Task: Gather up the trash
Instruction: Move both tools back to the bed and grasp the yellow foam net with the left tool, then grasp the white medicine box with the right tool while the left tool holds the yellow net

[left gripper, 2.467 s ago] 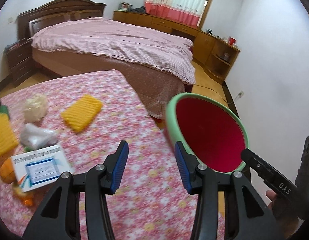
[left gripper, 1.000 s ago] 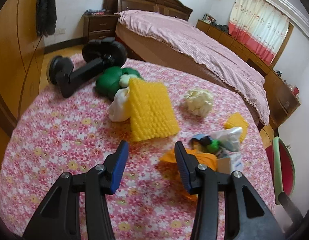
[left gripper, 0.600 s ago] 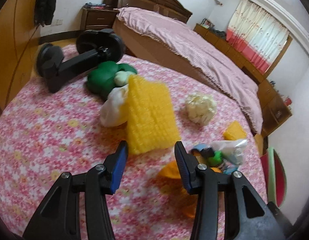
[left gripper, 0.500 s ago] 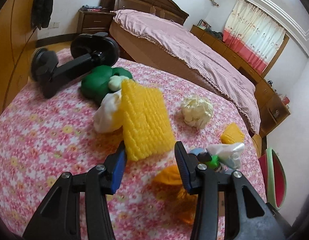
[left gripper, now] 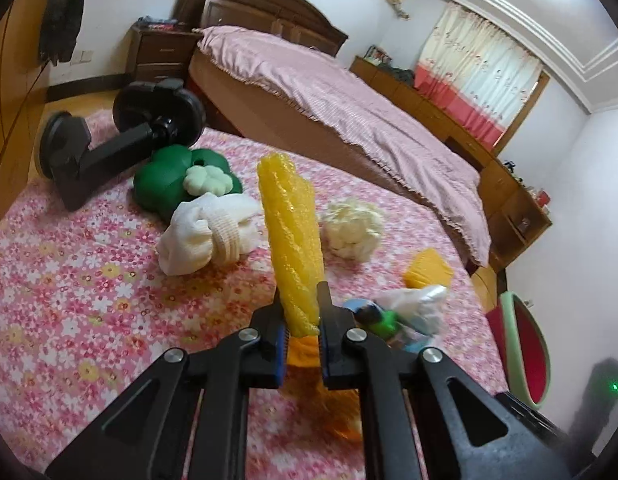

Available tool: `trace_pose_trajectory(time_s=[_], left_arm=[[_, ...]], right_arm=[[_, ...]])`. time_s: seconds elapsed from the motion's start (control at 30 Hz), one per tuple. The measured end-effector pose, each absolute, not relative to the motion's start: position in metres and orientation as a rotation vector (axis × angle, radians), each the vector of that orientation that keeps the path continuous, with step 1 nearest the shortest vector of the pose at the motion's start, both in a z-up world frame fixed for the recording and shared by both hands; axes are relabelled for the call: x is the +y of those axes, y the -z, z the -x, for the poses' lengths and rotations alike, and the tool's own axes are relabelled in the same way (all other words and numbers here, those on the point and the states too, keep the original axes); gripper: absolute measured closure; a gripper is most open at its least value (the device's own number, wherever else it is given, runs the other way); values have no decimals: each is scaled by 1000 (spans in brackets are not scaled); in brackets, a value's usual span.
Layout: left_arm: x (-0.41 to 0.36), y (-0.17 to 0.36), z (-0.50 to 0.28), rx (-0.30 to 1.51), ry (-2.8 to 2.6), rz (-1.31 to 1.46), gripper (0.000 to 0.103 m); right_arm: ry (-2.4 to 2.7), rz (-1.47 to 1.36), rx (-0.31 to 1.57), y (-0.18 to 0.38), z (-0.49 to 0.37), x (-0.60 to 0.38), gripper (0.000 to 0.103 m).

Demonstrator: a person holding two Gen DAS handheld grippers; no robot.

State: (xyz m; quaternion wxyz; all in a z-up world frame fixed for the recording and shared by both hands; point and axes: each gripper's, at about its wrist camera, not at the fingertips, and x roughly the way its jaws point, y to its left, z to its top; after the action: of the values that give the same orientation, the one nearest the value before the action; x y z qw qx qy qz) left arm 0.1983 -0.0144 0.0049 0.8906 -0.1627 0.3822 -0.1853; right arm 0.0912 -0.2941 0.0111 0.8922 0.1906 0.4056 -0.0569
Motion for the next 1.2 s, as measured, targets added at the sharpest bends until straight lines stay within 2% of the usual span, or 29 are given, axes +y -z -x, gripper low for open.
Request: trace_pose_trajectory(time_s=[0.1,0.17,0.2,0.67,1.0,1.03,1.07,1.2], left_arm=[[-10,-12,-183,778,396,335,92],[-6,-16,-173,766,398,332,92],[-4,-18,-170,761,396,330,92],[35,-18,-135,727,295,331,92],[48,-8,-130,750,267,365,92],[48,-8,-130,750,266,366,92],[48,-8,-130,751,266,365,92],[49,-6,-132,756,268,366,92]], right_arm=[[96,-381,846,-13,-96,-284,33],[78,-375,846,-14,-98,-277,24],[66,-373,843,-14,-99,-273,23],[-94,-397,835,-18,-132,-226,22],[-105,-294,844,-13,-162,-201,20],[-95,-284,841,-12,-164,-199,13],[-85,-272,839,-10,-167,-199,2],[-90,-260,843,-5,-172,-197,0]])
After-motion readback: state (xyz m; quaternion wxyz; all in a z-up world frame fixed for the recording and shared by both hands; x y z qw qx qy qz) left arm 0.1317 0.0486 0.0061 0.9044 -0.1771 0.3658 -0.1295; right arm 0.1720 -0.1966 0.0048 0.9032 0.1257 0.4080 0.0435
